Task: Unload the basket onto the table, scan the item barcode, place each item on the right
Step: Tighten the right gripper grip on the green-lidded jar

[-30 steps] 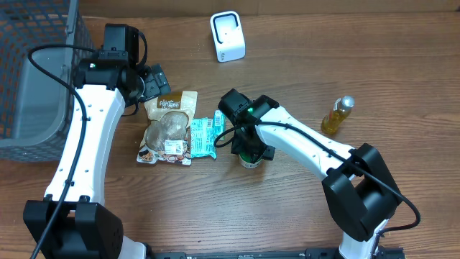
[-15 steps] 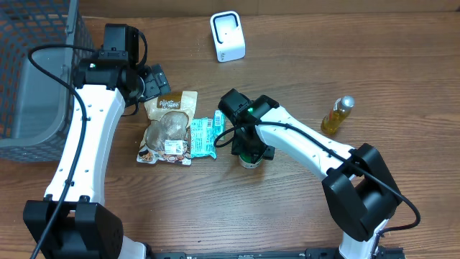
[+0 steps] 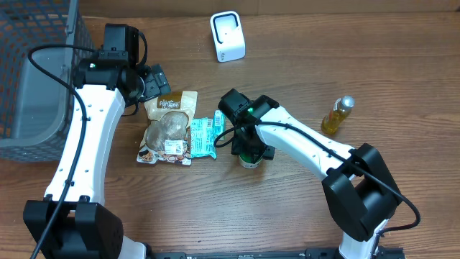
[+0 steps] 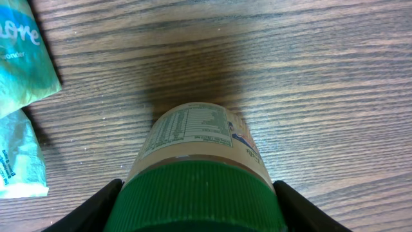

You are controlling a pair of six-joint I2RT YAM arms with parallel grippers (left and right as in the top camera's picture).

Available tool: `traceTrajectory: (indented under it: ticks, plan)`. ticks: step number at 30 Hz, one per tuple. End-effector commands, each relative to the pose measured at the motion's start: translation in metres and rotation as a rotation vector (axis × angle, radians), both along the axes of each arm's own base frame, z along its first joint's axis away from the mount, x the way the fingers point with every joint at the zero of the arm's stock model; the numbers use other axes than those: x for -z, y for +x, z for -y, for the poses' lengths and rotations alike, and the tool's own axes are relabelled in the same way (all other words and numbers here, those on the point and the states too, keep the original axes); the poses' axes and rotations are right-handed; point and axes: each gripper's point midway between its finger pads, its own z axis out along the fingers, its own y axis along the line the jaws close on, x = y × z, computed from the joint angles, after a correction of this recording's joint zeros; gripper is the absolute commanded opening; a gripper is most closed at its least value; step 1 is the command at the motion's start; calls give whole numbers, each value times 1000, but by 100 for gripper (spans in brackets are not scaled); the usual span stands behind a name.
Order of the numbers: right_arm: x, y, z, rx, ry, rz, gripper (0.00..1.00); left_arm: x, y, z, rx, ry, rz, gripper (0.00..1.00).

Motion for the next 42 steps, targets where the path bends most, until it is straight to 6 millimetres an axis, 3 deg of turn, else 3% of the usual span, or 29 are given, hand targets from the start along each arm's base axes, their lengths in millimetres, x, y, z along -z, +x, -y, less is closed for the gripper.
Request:
traceTrajectory:
  ticks: [1,23,29,42]
  plan:
    - [4,-1,-5,-3,32,-16,61,-7,2,0,2,6,18,100]
    - [3,-7,-17,-65,98,-53,45,-7,2,0,2,6,18,100]
    - [3,-5,-18,-65,100,-45,47,-7,2,0,2,6,18,100]
    - [3,-2,-17,-57,89,-27,63,-7,2,0,2,6,18,100]
